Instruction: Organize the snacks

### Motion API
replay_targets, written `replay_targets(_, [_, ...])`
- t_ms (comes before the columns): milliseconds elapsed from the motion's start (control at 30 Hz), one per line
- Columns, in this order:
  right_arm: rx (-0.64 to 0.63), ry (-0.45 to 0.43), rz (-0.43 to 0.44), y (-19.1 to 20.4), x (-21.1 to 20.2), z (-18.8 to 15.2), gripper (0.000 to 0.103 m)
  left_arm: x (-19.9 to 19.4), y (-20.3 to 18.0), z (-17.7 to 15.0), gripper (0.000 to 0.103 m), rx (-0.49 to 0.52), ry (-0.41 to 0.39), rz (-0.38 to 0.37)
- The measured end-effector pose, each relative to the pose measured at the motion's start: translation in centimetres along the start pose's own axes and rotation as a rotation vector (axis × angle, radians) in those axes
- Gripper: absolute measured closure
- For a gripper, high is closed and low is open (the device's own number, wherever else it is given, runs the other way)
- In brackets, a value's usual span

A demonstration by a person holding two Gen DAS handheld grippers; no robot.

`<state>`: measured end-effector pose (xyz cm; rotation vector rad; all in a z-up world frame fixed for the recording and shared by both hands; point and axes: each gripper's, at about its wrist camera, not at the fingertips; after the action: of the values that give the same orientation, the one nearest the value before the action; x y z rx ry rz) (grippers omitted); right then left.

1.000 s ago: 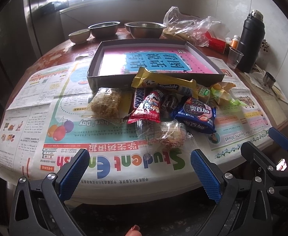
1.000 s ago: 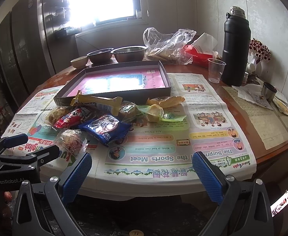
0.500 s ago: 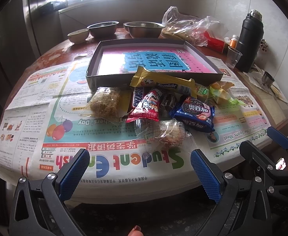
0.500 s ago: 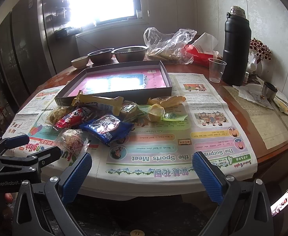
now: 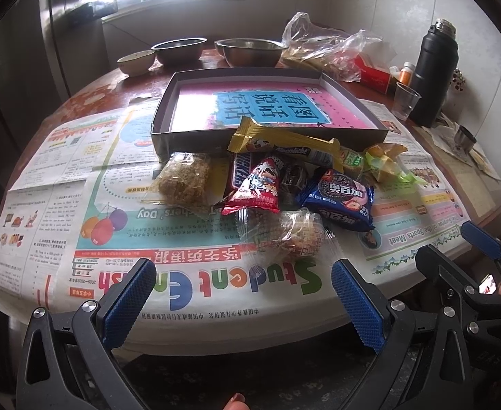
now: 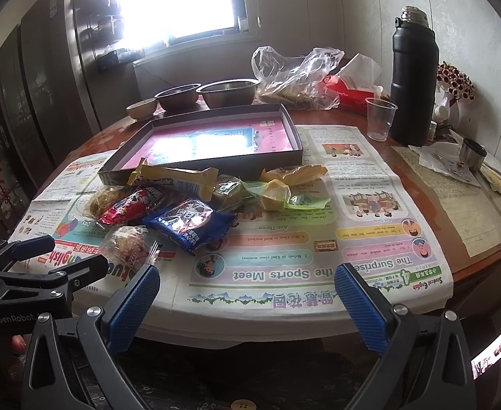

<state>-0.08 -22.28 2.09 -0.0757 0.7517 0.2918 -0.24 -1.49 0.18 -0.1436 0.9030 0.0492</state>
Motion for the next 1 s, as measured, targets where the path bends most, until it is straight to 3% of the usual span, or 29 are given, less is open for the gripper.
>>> replay_targets(567, [-0.009,0.006,0.044,0.5,0.6,0.4,0.0,0.3,1.7,0.6,0.001,-0.033,0.005,-0.023])
replay_targets(1000, [-0.045,0.037,0.113,2.1,2.5,1.2,0.0,1.5,7.0,1.7,0.001,-0.132,0.02,0.012])
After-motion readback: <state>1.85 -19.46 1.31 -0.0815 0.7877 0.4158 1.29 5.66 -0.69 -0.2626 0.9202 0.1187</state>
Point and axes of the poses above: each gripper's, at about its wrist camera, not at the fingertips, and x roughly the way its jaws point, y to its left, z to its top, and after that the axes turned 6 degrees about -x, right-handed
